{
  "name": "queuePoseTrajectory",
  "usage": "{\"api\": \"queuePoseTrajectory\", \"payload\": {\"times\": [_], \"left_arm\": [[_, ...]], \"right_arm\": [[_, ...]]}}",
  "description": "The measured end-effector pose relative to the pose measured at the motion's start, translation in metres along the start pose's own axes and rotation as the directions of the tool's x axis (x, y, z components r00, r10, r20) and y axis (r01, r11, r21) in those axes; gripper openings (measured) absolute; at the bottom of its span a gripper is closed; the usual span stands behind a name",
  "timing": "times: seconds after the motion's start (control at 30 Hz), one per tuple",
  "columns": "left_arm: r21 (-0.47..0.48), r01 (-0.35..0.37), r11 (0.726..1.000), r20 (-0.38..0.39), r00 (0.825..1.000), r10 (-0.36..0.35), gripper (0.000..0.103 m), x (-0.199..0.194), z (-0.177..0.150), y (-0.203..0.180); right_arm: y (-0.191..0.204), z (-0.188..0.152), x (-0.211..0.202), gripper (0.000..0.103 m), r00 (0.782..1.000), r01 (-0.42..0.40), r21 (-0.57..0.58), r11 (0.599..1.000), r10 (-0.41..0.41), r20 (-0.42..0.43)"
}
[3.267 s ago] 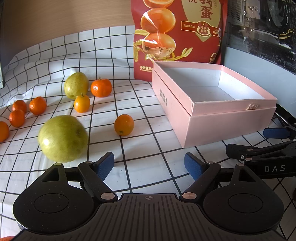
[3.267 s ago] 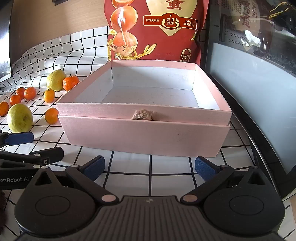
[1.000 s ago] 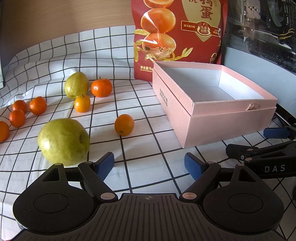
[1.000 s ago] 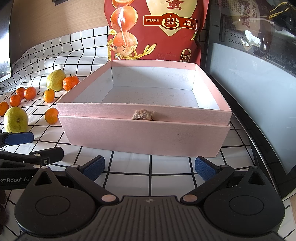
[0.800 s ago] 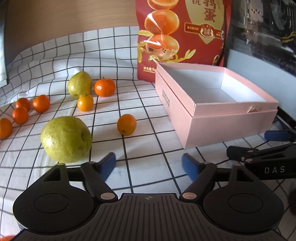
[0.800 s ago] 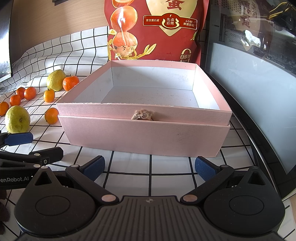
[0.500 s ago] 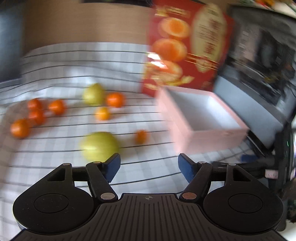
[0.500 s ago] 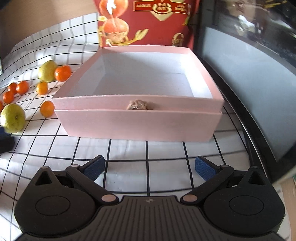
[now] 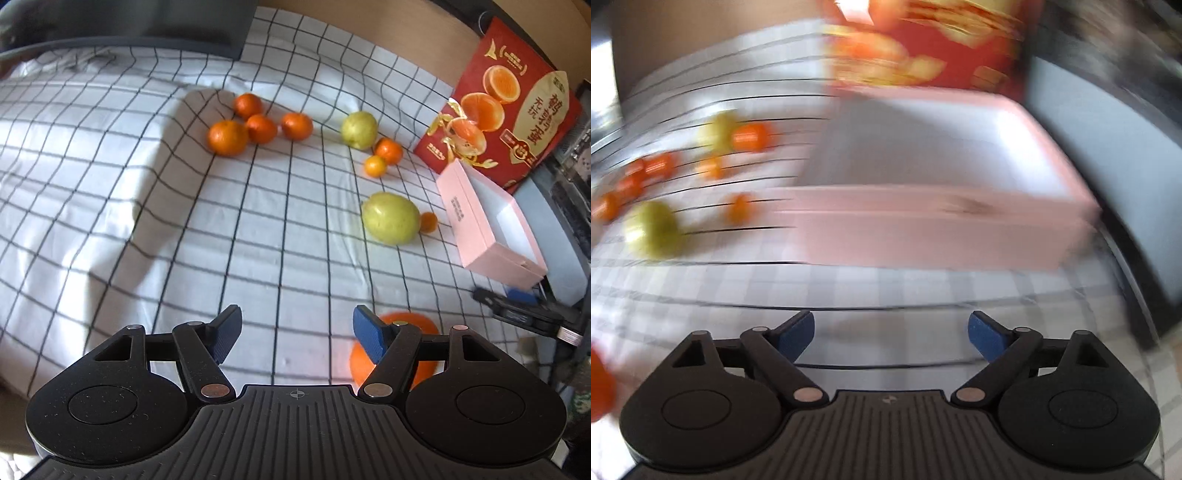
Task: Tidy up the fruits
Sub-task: 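Move right tool toward the large orange while left tool approaches a small tangerine, then grasp the large orange with right tool while left tool grasps a small tangerine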
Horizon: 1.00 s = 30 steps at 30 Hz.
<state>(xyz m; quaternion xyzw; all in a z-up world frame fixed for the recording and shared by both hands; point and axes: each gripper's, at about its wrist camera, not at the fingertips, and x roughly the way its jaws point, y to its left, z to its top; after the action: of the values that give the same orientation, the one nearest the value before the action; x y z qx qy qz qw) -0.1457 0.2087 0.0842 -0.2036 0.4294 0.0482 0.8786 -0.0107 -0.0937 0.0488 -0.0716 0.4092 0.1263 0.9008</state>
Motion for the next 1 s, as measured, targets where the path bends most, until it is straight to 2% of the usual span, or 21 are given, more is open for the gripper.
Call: {"api": "queuePoseTrajectory", "payload": {"times": [0.1, 0.2, 0.37, 0.43, 0.47, 0.57, 0.63, 0.77, 0.87, 1.0], "left_arm": [[0.053, 0.048, 0.997, -0.029, 0.998, -0.047, 0.072, -0.002, -0.009, -0.01], [0.093, 0.078, 0.993, -0.051, 0.996, -0.073, 0.069, -0.005, -0.018, -0.017], [0.069, 0.073, 0.995, -0.055, 0.996, -0.069, 0.069, -0.008, -0.029, -0.009], [0.047, 0.062, 0.997, -0.05, 0.997, -0.06, 0.069, -0.011, -0.031, -0.002], [0.034, 0.056, 0.998, -0.045, 0.997, -0.054, 0.069, -0.014, -0.031, 0.003], [-0.023, 0.016, 1.0, -0.029, 0.999, -0.016, 0.069, -0.018, -0.03, 0.017], [-0.065, -0.041, 0.997, -0.029, 0.999, 0.039, 0.069, -0.017, -0.028, 0.027], [-0.103, -0.108, 0.989, -0.038, 0.994, 0.104, 0.069, -0.011, -0.023, 0.039], [-0.1, -0.107, 0.989, -0.046, 0.994, 0.102, 0.069, -0.007, -0.021, 0.04], [-0.082, -0.093, 0.992, -0.054, 0.995, 0.089, 0.068, 0.001, -0.016, 0.037]], "right_arm": [[0.048, 0.008, -0.009, 0.078, 0.996, -0.032, -0.143, 0.989, 0.043, 0.075], [0.078, 0.02, -0.004, 0.07, 0.99, -0.114, -0.21, 0.971, 0.128, 0.057], [0.11, 0.039, 0.0, 0.071, 0.976, -0.195, -0.287, 0.938, 0.215, 0.04], [0.121, 0.047, -0.003, 0.076, 0.972, -0.211, -0.317, 0.925, 0.232, 0.029], [0.125, 0.051, -0.003, 0.076, 0.964, -0.253, -0.327, 0.911, 0.267, -0.002], [0.129, 0.053, -0.014, 0.077, 0.906, -0.42, -0.299, 0.857, 0.413, -0.09], [0.133, 0.046, -0.023, 0.081, 0.869, -0.494, -0.289, 0.82, 0.475, -0.136], [0.15, 0.021, -0.032, 0.081, 0.845, -0.535, -0.299, 0.79, 0.495, -0.203], [0.156, 0.006, -0.031, 0.087, 0.841, -0.542, -0.299, 0.786, 0.5, -0.209], [0.154, -0.004, -0.026, 0.087, 0.817, -0.571, -0.213, 0.793, 0.523, -0.244]]}}
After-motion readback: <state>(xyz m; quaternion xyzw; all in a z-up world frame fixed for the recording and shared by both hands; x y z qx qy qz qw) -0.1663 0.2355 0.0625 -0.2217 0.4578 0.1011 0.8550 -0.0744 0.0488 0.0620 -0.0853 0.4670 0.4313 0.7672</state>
